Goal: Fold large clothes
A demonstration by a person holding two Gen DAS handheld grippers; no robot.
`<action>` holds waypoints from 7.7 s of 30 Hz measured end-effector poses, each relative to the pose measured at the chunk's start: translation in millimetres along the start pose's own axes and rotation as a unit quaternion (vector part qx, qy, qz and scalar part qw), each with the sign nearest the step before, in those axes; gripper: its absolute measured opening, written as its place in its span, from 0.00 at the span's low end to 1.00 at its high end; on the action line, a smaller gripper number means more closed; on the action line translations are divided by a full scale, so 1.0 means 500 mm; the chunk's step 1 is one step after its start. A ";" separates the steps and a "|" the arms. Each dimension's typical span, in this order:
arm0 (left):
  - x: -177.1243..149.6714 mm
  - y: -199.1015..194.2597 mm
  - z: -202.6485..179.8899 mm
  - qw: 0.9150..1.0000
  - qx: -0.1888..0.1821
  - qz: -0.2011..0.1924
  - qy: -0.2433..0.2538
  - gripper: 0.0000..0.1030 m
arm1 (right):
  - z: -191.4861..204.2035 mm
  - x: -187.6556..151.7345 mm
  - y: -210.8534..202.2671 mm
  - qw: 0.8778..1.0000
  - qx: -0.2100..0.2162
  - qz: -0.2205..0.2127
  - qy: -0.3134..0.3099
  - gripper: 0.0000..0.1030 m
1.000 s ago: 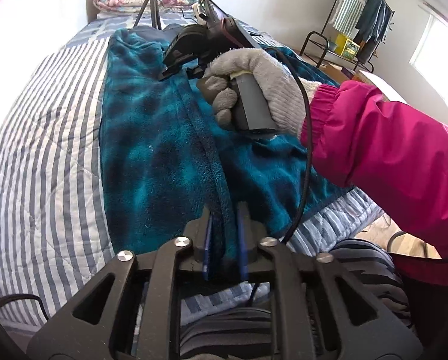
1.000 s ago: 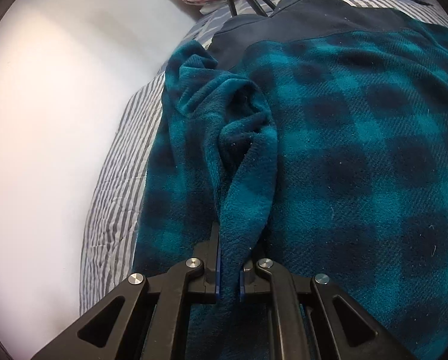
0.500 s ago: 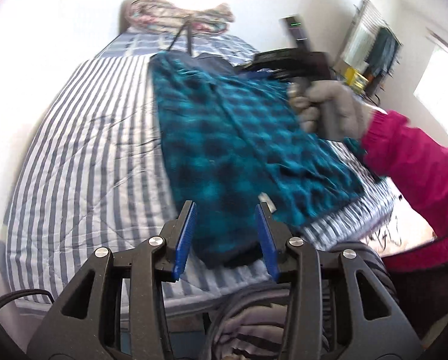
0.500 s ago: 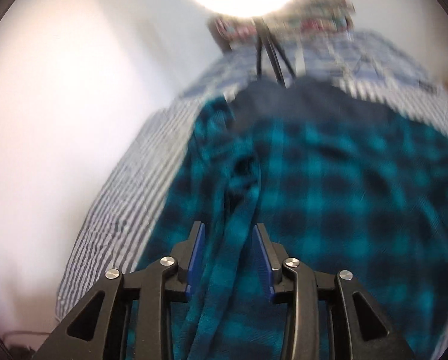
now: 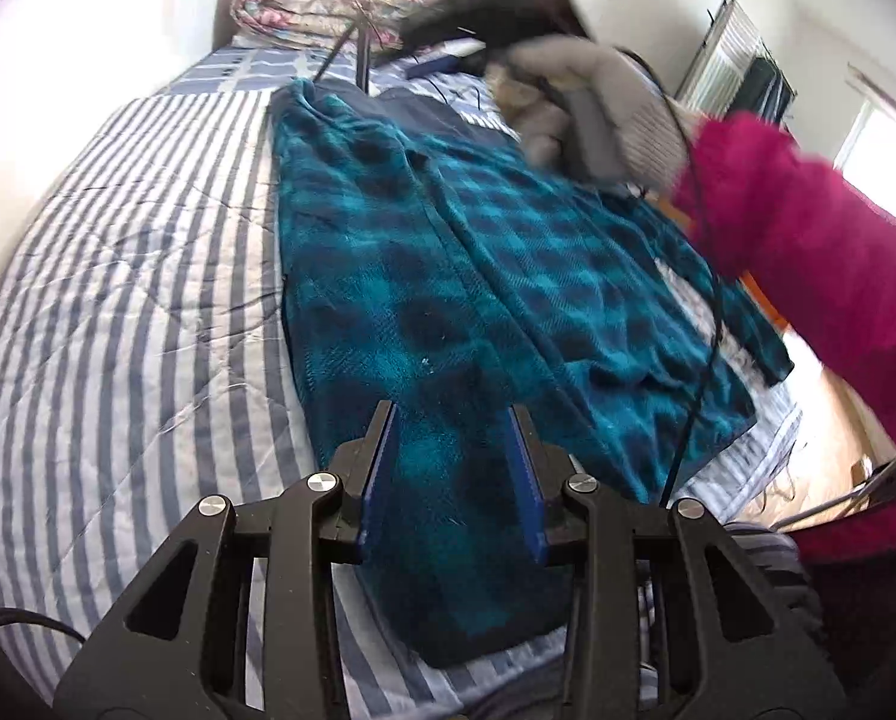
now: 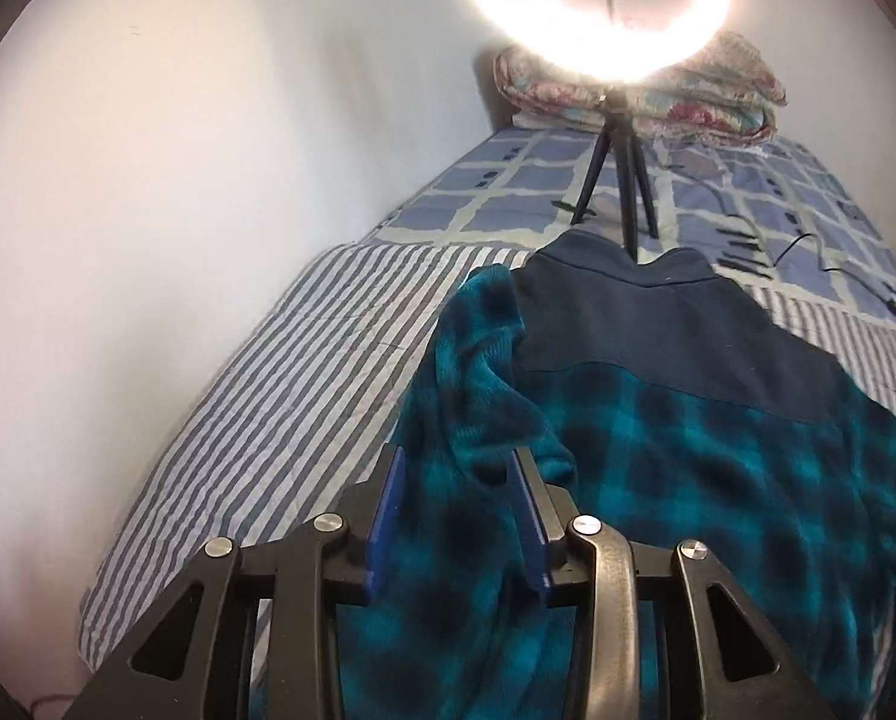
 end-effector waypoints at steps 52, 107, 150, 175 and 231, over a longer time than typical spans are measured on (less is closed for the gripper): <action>-0.043 0.058 0.036 1.000 0.010 -0.008 -0.011 0.35 | -0.005 0.120 -0.058 0.997 0.026 -0.040 0.061 0.13; 0.184 -0.081 -0.350 0.995 -0.077 -0.040 0.058 0.35 | -0.480 -0.440 -0.915 0.959 -0.238 -0.046 0.148 0.48; 0.062 0.100 -0.401 0.988 -0.096 0.071 0.098 0.35 | -0.754 -0.743 -0.893 0.877 -0.228 -0.103 0.410 0.39; 0.067 0.069 -0.395 0.989 -0.104 0.060 0.090 0.35 | -0.587 -0.571 -0.918 0.911 -0.156 -0.169 0.341 0.05; -0.059 0.312 -0.405 0.962 -0.149 0.179 -0.140 0.04 | -0.633 -0.234 -0.484 0.975 -0.112 -0.011 0.191 0.50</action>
Point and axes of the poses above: each gripper's, at about its wrist camera, not at the fingertips, and y roughly the way its jaws point, z to its left, x to its top, the point moved 7 cm from there along y, roughly the way its jaws point, and after that the axes turned 10 degrees about -z, right-handed, at the moved point
